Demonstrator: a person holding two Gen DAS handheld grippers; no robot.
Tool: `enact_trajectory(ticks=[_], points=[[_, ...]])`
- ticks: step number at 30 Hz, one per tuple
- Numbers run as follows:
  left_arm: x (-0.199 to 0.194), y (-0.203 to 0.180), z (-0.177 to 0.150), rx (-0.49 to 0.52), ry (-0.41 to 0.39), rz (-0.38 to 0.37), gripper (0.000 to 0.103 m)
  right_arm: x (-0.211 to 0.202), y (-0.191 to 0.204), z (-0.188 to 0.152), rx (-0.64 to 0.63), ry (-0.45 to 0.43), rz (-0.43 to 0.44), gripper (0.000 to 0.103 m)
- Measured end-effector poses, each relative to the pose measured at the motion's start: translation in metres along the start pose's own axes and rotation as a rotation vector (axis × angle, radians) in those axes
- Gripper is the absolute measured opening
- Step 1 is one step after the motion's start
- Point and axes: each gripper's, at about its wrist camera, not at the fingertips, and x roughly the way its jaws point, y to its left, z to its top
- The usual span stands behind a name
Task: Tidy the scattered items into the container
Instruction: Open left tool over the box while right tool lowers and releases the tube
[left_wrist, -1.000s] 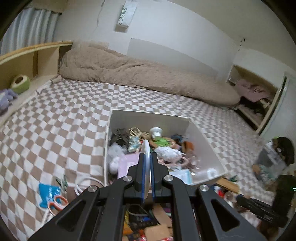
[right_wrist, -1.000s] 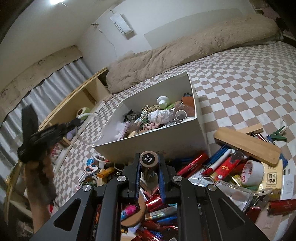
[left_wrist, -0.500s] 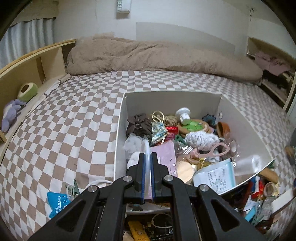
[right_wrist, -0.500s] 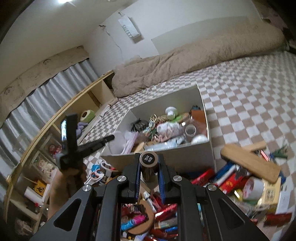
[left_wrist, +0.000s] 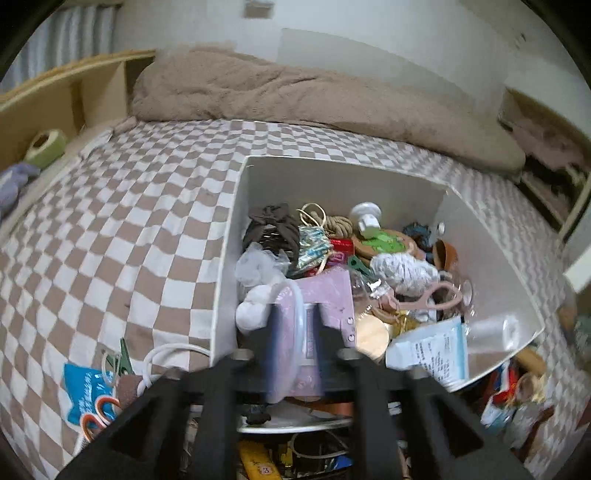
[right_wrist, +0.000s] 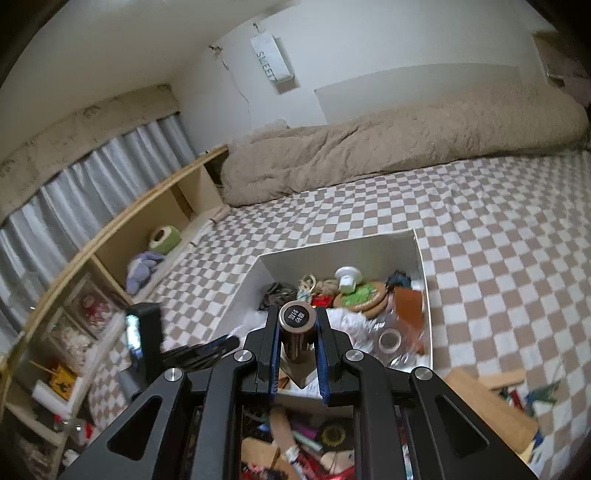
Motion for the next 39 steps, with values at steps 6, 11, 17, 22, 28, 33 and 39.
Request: enact_trajectory(ticks=[6,11,17,22,28,33,39], points=[[-0.019,0.015,0.002,-0.066,-0.045,-0.063,0.052,0.049,0.002,0.018,0.013,0.112,-0.006,0.017],[-0.034,0.023,0.002,-0.068,-0.074,-0.030,0.059,0.100,0.001,0.026,0.067,0.191,-0.047,0.017],[-0.048,0.037,0.002,-0.084,-0.098,-0.026,0.060,0.151,-0.002,0.036,0.122,0.216,-0.142,0.017],[-0.054,0.046,0.001,-0.096,-0.108,-0.038,0.066,0.181,-0.017,0.039,0.252,0.223,-0.176,0.017],[-0.055,0.054,0.001,-0.113,-0.106,-0.034,0.066,0.201,-0.043,0.034,0.422,0.208,-0.190,0.017],[-0.057,0.058,0.003,-0.132,-0.110,-0.053,0.066,0.209,-0.055,0.025,0.516,0.210,-0.180,0.017],[-0.059,0.055,0.002,-0.123,-0.109,-0.053,0.066,0.219,-0.061,0.013,0.571,0.243,-0.203,0.017]])
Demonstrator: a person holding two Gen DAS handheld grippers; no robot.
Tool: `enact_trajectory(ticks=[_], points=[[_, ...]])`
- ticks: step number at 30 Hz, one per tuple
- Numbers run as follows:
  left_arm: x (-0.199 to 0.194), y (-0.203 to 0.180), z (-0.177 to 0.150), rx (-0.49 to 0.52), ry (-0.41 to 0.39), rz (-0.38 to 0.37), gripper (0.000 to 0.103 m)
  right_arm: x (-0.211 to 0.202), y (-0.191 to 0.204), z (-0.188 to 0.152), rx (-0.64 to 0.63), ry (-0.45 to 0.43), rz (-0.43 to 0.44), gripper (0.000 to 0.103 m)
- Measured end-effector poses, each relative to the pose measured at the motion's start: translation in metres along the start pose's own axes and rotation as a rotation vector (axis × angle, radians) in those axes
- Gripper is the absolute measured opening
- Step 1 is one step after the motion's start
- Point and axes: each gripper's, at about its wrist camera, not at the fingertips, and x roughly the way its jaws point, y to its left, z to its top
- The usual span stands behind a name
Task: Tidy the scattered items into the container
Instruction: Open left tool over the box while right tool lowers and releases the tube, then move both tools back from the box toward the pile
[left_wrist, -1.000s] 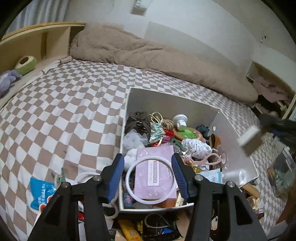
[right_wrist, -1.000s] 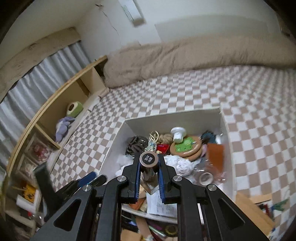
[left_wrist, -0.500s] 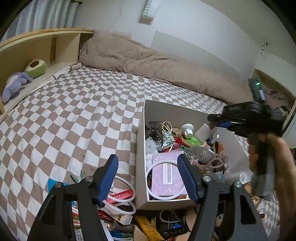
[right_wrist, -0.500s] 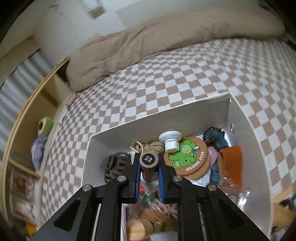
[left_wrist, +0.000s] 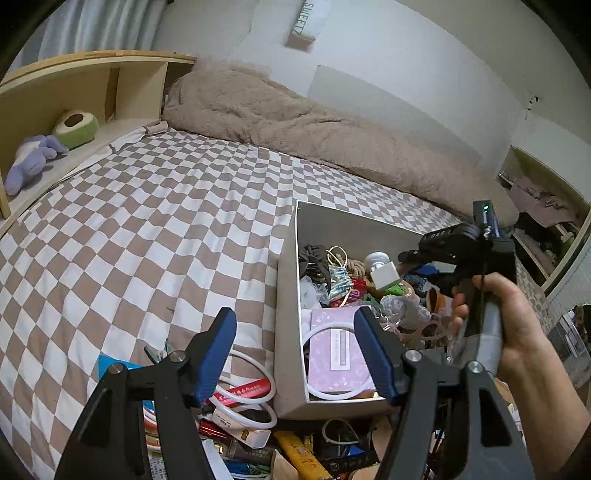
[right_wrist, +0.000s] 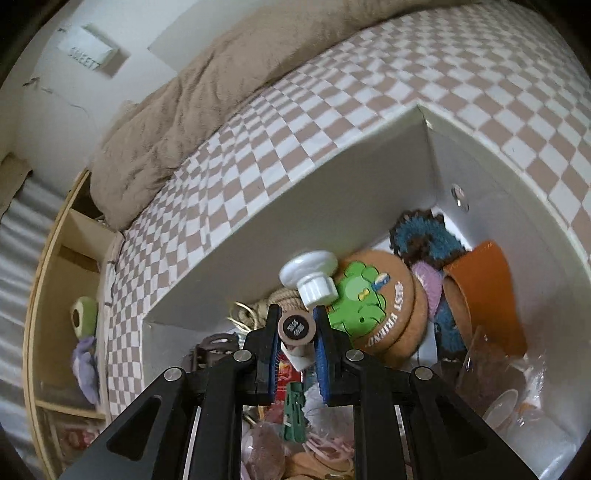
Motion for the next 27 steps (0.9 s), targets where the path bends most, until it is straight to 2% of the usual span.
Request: enact_trajectory(ticks=[3,4,5,7,12,17,25,26,27], points=[[-0.001,0.000,0.001,0.002,-0.001,0.001,0.066,-0.001,0.000,0.001,-0.008,0.009,0.003,0.018],[-0.001,0.000,0.001,0.002,-0.001,0.001,0.066,-0.003,-0.001,0.002,-0.013,0.008,0.002,0.025],[-0.001,0.000,0.000,0.003,0.001,0.001,0.066,-0.006,0.000,0.003,-0.025,0.008,-0.001,0.047],[-0.001,-0.001,0.000,0.006,0.004,0.005,0.066,-0.015,0.002,0.005,-0.056,-0.006,-0.012,0.078],[0.000,-0.003,-0.002,0.013,0.012,0.012,0.066,-0.036,0.004,0.009,-0.105,-0.026,0.013,0.078],[0.000,-0.004,-0.003,0.012,0.014,0.008,0.066,-0.053,0.007,0.001,-0.178,-0.030,0.038,0.093],[-0.001,-0.006,-0.005,0.022,0.010,0.016,0.066,-0.084,0.006,-0.018,-0.357,-0.076,0.040,0.100],[0.000,-0.006,-0.004,0.023,0.009,0.017,0.067,-0.088,0.006,-0.021,-0.371,-0.083,0.042,0.102],[0.000,-0.006,-0.005,0.023,0.008,0.017,0.074,-0.092,0.006,-0.023,-0.386,-0.090,0.043,0.103]])
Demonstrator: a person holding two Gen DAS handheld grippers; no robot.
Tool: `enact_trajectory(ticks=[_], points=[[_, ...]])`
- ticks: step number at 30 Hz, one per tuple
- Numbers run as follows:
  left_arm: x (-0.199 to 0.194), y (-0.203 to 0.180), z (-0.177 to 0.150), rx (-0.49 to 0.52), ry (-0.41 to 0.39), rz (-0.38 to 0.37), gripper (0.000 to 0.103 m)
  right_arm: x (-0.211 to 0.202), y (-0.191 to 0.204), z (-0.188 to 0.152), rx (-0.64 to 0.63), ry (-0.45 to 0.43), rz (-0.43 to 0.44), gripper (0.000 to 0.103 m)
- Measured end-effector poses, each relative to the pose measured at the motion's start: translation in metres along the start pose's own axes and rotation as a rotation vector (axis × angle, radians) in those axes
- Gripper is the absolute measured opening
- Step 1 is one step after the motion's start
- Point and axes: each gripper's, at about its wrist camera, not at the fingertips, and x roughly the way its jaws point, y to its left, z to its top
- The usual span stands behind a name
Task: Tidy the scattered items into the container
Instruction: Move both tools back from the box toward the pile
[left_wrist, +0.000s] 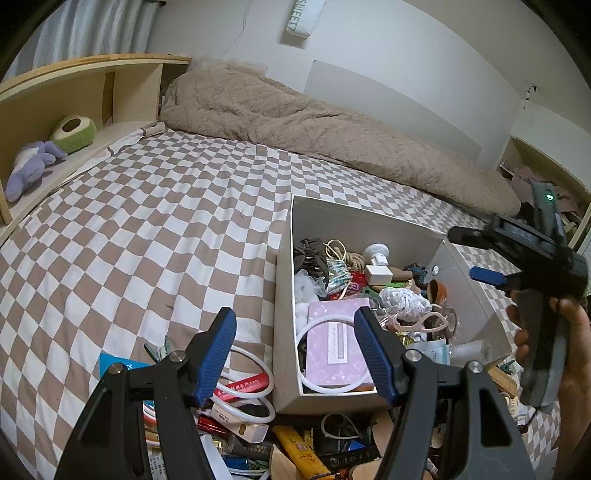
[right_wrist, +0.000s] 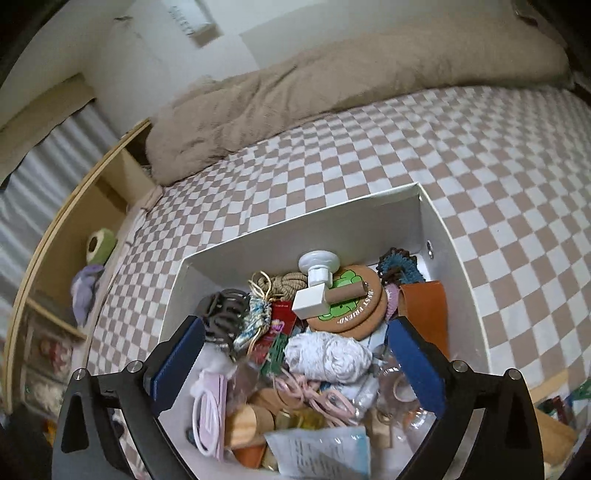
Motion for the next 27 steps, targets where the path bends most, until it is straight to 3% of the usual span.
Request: enact_trajectory(ticks=[1,9,15,27], points=[[0.000,0.000,0.000,0.001,-0.004,0.000,0.081,-0.006,0.002,-0.002,-0.025,-0.014,-0.001,0.103],[-0.006,-0.006,0.001,0.030,-0.016,0.027,0.102,-0.048,0.005,-0.022,-0.105,-0.101,0.012,0.103],[-0.015,-0.014,0.002,0.060,-0.030,0.044,0.103,-0.073,0.011,-0.039,-0.165,-0.118,0.005,0.103],[-0.039,-0.035,-0.002,0.104,-0.062,0.026,0.103,-0.129,0.015,-0.081,-0.295,-0.183,-0.121,0.103]])
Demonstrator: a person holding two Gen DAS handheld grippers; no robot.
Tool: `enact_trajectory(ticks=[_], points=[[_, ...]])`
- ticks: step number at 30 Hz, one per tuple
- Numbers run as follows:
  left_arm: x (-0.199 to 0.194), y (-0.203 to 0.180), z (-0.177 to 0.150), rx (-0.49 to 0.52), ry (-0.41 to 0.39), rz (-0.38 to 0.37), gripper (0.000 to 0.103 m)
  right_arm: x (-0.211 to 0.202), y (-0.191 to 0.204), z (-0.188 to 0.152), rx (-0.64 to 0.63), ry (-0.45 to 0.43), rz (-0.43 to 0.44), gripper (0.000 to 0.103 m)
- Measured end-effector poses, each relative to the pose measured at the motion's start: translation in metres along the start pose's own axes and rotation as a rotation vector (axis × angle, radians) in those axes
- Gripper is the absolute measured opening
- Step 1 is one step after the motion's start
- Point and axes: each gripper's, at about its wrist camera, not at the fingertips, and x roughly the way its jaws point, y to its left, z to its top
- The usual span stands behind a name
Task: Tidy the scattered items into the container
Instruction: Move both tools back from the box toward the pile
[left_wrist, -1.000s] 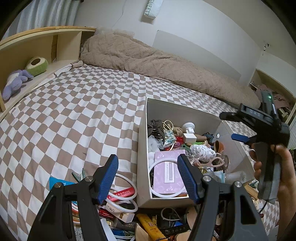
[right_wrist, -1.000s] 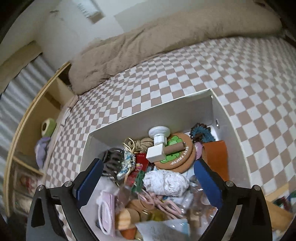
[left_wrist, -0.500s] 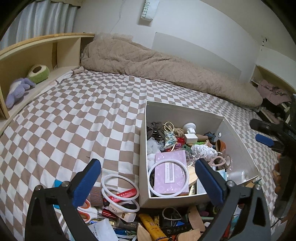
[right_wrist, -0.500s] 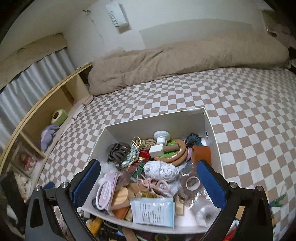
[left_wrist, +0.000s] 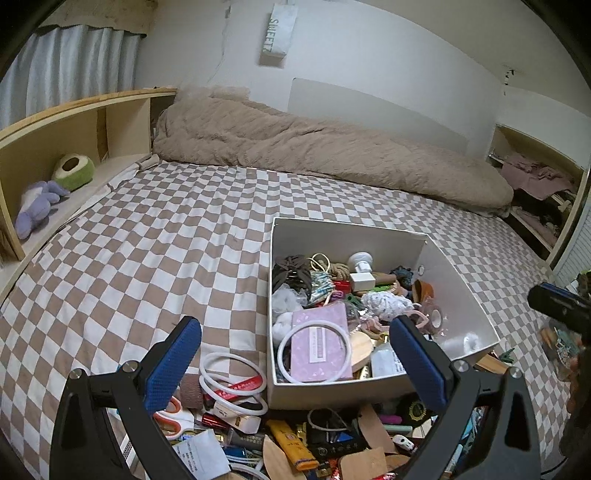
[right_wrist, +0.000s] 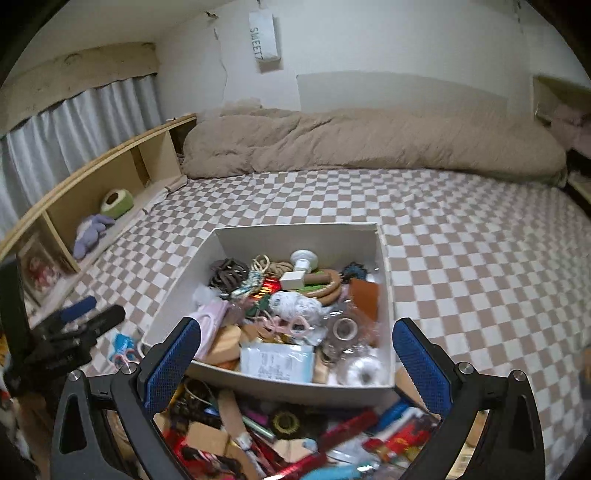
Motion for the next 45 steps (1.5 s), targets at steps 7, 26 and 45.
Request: enact_trajectory(ticks=[7,26,45], points=[[-0.004,-0.010,-0.009,0.012,0.004,0.007,0.103,-0.018,-0.002,-0.019,-0.012,-0.072,-0.061,0.103],[-0.001,-0.009,-0.021,0.044,-0.010,0.054,0.103,-0.021,-0.016,-0.052,0.016,-0.174,-0.093,0.103],[0.009,0.037,-0.027,0.015,-0.006,0.191,0.103,-0.012,-0.091,-0.070,0.229,-0.097,-0.111,0.103]])
